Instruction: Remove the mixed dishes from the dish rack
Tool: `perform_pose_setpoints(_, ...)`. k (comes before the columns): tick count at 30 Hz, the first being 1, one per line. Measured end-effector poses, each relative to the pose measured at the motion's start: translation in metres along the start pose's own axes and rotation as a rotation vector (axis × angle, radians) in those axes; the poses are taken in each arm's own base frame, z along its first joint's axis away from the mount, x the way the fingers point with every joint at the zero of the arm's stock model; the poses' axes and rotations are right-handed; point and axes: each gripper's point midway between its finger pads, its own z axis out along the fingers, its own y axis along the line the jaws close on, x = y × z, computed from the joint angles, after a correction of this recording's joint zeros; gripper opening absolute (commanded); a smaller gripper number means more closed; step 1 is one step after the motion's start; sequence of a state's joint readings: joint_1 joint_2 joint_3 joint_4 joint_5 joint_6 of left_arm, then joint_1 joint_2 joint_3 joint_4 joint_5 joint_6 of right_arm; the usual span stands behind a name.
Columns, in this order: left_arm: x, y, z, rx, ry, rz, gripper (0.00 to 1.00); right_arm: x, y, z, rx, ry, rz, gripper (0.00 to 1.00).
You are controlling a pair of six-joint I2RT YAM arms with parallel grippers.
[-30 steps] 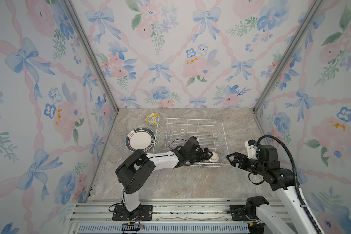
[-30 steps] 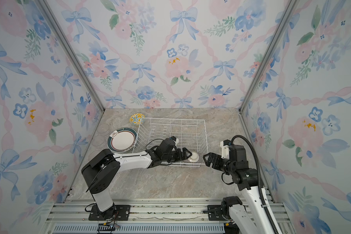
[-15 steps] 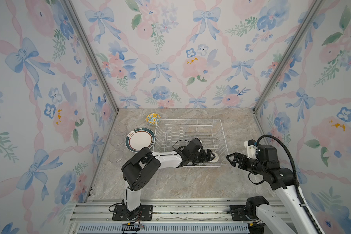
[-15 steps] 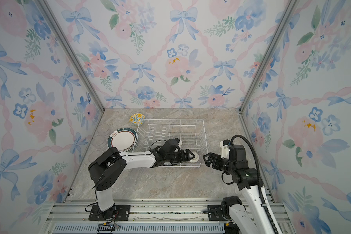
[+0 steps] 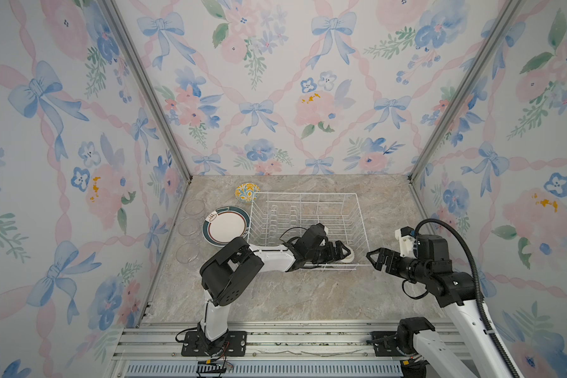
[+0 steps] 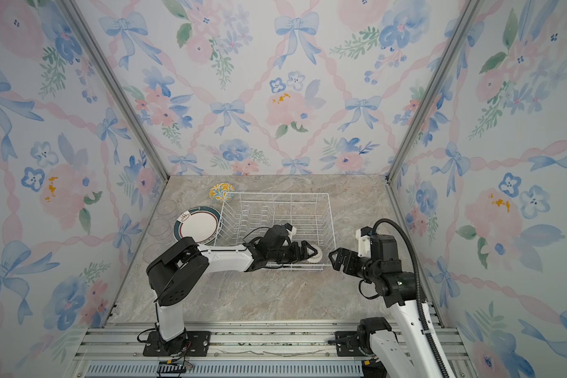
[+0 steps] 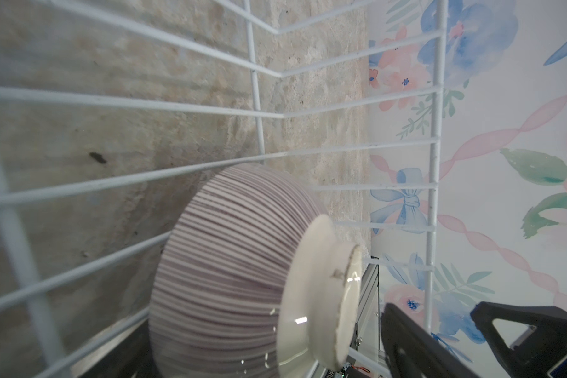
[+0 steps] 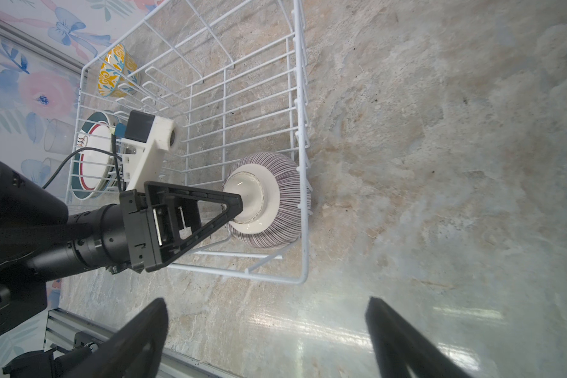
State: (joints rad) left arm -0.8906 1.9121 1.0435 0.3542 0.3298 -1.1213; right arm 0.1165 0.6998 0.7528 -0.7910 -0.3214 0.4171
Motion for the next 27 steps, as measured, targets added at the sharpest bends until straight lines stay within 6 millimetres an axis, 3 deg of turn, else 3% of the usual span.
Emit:
perform_pose_setpoints(10, -0.008, -0.001, -0.008, 0.048, -0.089, 0.026, 0.91, 0.001, -0.002, 0.0, 0.005, 0.003, 0.006, 0.97)
perform_pose_setpoints(27, -0.012, -0.026, -0.012, 0.164, -0.136, 0.054, 0.66, 0.001, -0.002, 0.0, 0.005, 0.003, 0.002, 0.97)
